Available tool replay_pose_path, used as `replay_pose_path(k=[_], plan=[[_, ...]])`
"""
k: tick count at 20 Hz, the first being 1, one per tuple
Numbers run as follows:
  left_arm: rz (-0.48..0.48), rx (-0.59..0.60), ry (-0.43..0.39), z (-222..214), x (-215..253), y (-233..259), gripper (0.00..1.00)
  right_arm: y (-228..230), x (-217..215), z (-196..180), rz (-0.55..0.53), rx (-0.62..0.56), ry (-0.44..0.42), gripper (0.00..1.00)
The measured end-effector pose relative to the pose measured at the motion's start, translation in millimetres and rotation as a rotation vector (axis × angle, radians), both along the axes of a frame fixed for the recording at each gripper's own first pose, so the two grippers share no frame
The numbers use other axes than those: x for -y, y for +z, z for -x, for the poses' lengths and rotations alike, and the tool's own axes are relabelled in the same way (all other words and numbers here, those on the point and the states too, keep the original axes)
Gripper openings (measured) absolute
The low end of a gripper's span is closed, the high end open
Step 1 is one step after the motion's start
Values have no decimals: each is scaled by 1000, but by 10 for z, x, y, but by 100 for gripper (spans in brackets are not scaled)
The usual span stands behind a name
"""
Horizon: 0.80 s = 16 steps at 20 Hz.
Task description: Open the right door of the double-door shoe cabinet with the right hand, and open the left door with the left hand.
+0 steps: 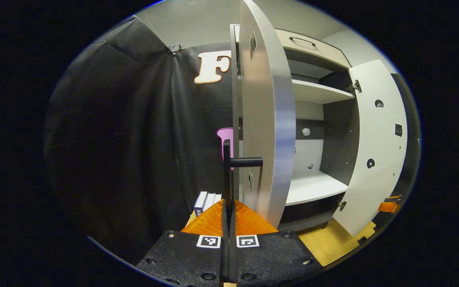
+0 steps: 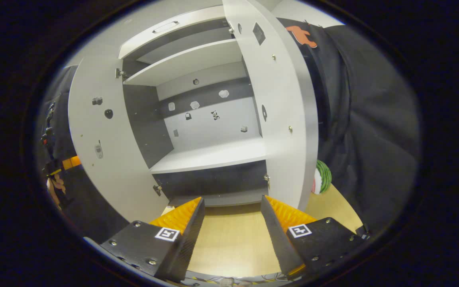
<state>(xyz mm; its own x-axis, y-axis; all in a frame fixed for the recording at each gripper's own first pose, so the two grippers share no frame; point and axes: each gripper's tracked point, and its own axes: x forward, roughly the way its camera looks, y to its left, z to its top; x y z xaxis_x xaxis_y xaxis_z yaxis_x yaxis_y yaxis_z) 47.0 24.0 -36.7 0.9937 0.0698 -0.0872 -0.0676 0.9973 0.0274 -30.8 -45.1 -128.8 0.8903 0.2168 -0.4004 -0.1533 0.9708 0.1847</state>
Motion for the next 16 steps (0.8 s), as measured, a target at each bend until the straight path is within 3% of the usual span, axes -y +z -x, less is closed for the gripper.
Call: replay_pose_path(k=[7,12,15,16], plan=[[-28,13,-28,-17,-26,21,1,6,-28,-11,12,2,26,84],[20,12,-16,11,19,5,1,4,-17,0,15,2,32,84],[-11,-16,17,77,-50,-48,10,12,-32,-9,3,-1,36,84],[-20,-23,26,111,-69,-59,18,15,-40,-16,-1,0,41,84]])
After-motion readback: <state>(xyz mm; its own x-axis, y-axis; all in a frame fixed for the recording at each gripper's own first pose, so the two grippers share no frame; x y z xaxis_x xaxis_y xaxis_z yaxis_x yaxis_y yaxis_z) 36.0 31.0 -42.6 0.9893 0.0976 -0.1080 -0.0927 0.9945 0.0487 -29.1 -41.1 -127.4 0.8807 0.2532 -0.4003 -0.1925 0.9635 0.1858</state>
